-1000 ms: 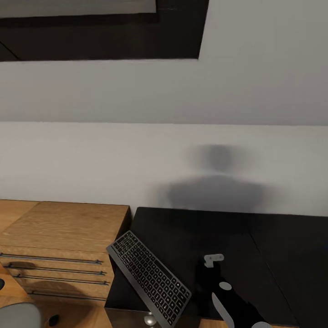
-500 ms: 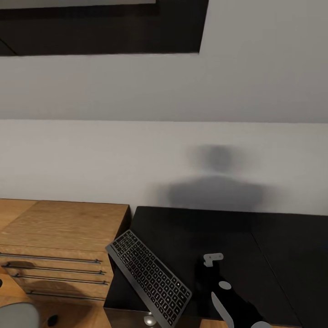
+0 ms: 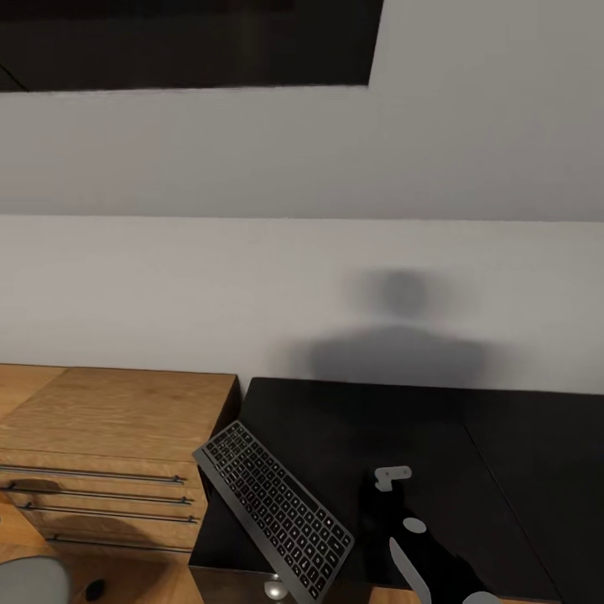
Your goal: In the bedroom, organize the workspace by keeping the computer under the desk, ensuring the monitor is on the desk, placing the keyboard on the desk next to the monitor, placing the mouse on the desk next to the keyboard, moving the folder from the swivel chair onto the desk next to the mouse, stacking the notebook on top of the folder with the pen on top of the notebook, and positioning the swivel chair next to the desk.
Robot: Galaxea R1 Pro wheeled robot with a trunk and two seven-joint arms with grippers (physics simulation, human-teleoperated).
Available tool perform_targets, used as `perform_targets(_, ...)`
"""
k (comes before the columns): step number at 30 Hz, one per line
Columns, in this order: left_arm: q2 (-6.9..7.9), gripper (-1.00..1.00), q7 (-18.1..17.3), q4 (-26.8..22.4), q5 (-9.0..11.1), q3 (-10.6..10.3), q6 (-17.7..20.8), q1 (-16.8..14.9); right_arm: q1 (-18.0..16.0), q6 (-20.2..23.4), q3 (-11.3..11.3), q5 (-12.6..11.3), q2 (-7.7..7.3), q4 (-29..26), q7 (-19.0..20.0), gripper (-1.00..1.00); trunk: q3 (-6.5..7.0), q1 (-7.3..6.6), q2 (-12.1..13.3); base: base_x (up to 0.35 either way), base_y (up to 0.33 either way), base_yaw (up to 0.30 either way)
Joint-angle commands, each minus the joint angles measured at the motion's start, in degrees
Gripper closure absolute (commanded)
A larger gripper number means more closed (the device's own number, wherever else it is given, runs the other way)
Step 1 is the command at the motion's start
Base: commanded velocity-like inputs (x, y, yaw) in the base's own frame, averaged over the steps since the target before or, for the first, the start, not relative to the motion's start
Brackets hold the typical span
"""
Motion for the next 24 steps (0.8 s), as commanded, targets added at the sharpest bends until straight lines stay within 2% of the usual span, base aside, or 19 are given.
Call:
perform_targets(1, -0.01, -1.00, 0.1, 0.0, 0.4, -0.1, -0.2, 0.0, -0.1, -0.3, 0.4, -0.7, -0.05, 0.0, -0.2, 1.00, -0.26, 0.23, -0.5, 0.000, 0.000, 0.000)
perform_targets(6, -0.06, -1.00, 0.1, 0.0, 0.4, -0.1, -0.2, 0.0, -0.1, -0.1, 0.4, -0.6, -0.05, 0.0, 2.0, 1.00, -1.15, 1.33, -2.5, 0.000, 0.000, 0.000)
perform_targets(11, -0.14, -1.00, 0.1, 0.0, 0.4, -0.1, -0.2, 0.0, -0.1, -0.1, 0.4, -0.6, -0.05, 0.0, 2.9, 1.00, -1.15, 1.33, -2.5, 0.000, 0.000, 0.000)
perform_targets(24, -0.15, -1.00, 0.2, 0.0, 0.3, -0.1, -0.2, 0.0, -0.1, -0.4, 0.9, -0.5, 0.00, 0.0, 3.4, 1.00, -3.49, 4.19, -7.7, 0.000, 0.000, 0.000)
